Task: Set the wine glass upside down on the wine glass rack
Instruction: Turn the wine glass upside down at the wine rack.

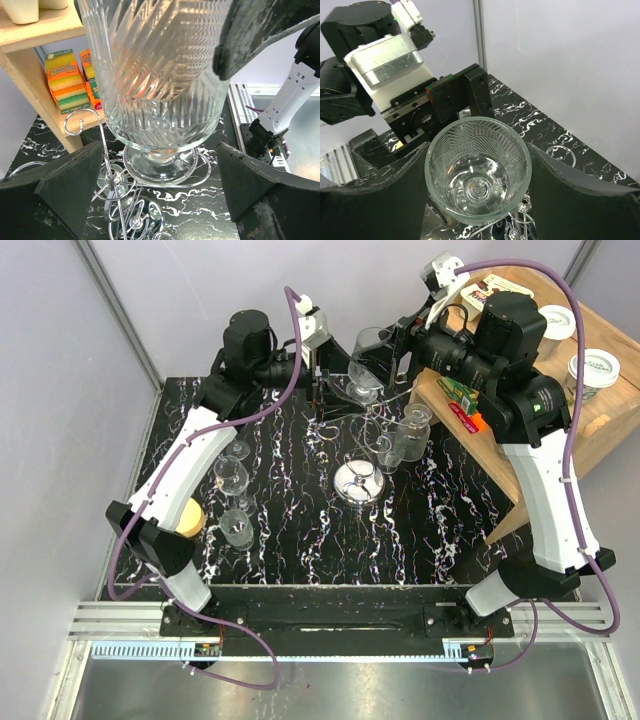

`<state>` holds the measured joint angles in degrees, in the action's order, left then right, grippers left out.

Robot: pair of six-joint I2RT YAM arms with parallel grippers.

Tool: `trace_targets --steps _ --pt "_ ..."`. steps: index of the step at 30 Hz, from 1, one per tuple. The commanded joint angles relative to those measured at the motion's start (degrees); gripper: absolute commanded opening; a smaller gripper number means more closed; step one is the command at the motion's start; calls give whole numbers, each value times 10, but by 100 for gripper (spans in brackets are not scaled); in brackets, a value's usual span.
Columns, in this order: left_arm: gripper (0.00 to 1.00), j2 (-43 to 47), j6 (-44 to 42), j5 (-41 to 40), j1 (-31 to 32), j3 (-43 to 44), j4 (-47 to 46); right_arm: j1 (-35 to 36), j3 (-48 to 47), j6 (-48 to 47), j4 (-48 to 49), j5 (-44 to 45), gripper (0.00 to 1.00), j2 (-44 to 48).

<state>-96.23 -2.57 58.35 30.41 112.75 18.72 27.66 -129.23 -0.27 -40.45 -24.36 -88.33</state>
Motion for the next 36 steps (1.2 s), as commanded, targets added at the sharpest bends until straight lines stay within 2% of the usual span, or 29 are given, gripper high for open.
trace_targets --steps 1,5,14,16,18,19,20,22,27,33,36 --pt "99 -3 24 41 4 -5 -55 -6 -29 33 74 -38 0 5" --pt "95 -9 44 50 8 -8 -72 -7 -25 41 78 -47 0 2" --pt "53 -19 81 66 8 -3 -98 -13 -14 36 79 -48 0 5" --pt "37 -19 78 66 6 -2 -94 -14 -4 29 80 -42 0 11" --pt "12 -18 76 61 2 1 -85 -16 10 15 80 -32 0 22" --pt "3 -17 72 60 -1 3 -80 -17 20 8 80 -25 0 29" --pt "0 -17 70 56 -4 5 -74 -19 34 6 81 -17 0 36" --pt "0 -13 57 46 -11 9 -57 -21 69 -24 79 4 0 53" --pt "0 -11 -15 12 -18 47 29 -22 180 -61 80 39 9 96" --pt "0 -14 -71 -32 -18 75 100 -22 257 -84 80 58 19 134" --pt "0 -16 -91 -46 -19 78 120 -23 288 -94 82 70 21 147"
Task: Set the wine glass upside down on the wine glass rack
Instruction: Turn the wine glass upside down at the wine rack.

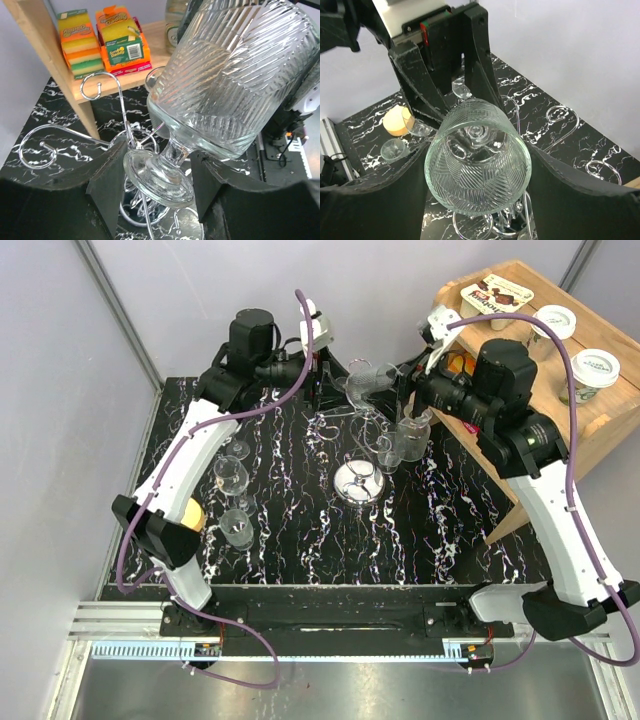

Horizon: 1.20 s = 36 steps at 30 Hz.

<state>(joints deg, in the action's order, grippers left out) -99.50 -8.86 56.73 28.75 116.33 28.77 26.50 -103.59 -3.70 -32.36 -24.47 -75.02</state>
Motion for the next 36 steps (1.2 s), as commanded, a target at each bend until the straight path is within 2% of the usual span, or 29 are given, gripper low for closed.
trace_targets --steps 1,4,10,14,23,36 --pt "0 16 -33 -35 -1 44 24 -11 42 -61 4 76 21 19" --pt "0 17 -42 -43 -1 46 30 -11 67 -68 13 91 19 27" --pt "0 15 -50 -41 -1 51 37 -16 104 -74 23 103 20 36" --pt "0 11 -77 -47 3 58 54 -20 123 -76 27 123 31 35" --pt "0 9 -124 -72 21 56 88 -31 123 -79 20 135 34 21" --pt "0 2 -190 -150 53 77 126 -36 144 -93 7 149 53 13"
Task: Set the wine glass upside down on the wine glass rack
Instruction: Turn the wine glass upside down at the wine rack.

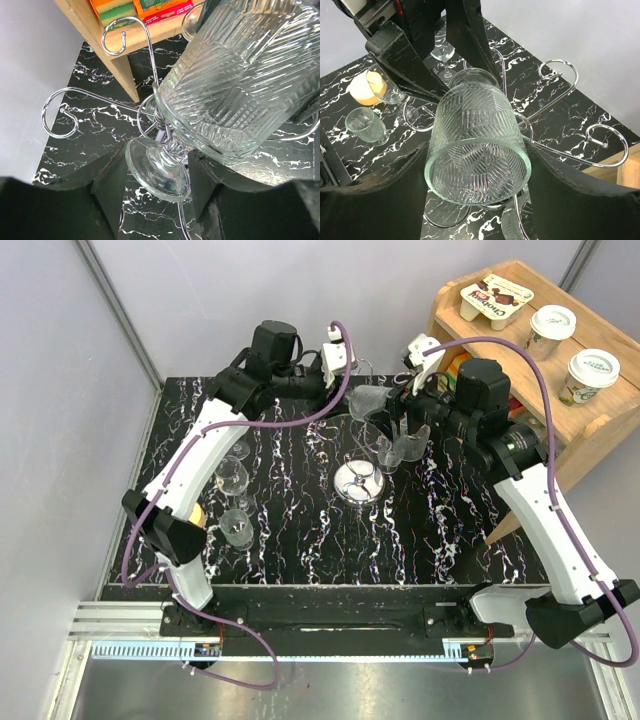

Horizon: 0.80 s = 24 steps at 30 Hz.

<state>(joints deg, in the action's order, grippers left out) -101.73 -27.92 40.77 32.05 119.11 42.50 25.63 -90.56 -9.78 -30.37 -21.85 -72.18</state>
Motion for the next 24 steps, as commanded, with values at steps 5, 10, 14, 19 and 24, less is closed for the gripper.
trace_targets --steps 5,10,14,19,24 --pt "0 18 2 -13 29 61 -11 -27 6 -39 -29 121 57 -16" --pt "0 12 9 -25 35 73 -11 -27 7 -54 -38 126 66 -16" --pt "0 13 9 -33 36 79 -11 -27 12 -55 -38 126 94 -10" --pt "0 15 -1 -47 41 77 -8 -27 -9 -60 -51 124 96 -13" --pt "0 17 -6 -54 46 72 -5 -27 -20 -64 -64 112 96 -26"
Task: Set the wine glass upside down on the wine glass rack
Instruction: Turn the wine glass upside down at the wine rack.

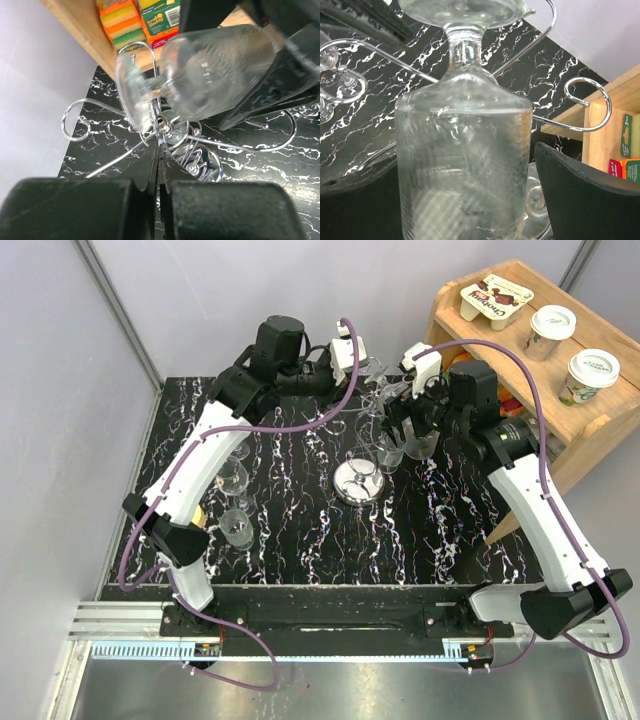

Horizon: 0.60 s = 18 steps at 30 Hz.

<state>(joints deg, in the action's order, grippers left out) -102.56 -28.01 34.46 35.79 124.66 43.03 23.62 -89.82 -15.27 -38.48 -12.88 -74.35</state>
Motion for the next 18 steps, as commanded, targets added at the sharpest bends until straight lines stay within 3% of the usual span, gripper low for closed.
trace_targets --steps 1,18 --pt "0 25 -6 10 9 15 -11 -7 -28 -9 18 20 96 -6" --pt "0 29 -12 8 9 12 -11 -7 -60 -16 1 0 86 -26"
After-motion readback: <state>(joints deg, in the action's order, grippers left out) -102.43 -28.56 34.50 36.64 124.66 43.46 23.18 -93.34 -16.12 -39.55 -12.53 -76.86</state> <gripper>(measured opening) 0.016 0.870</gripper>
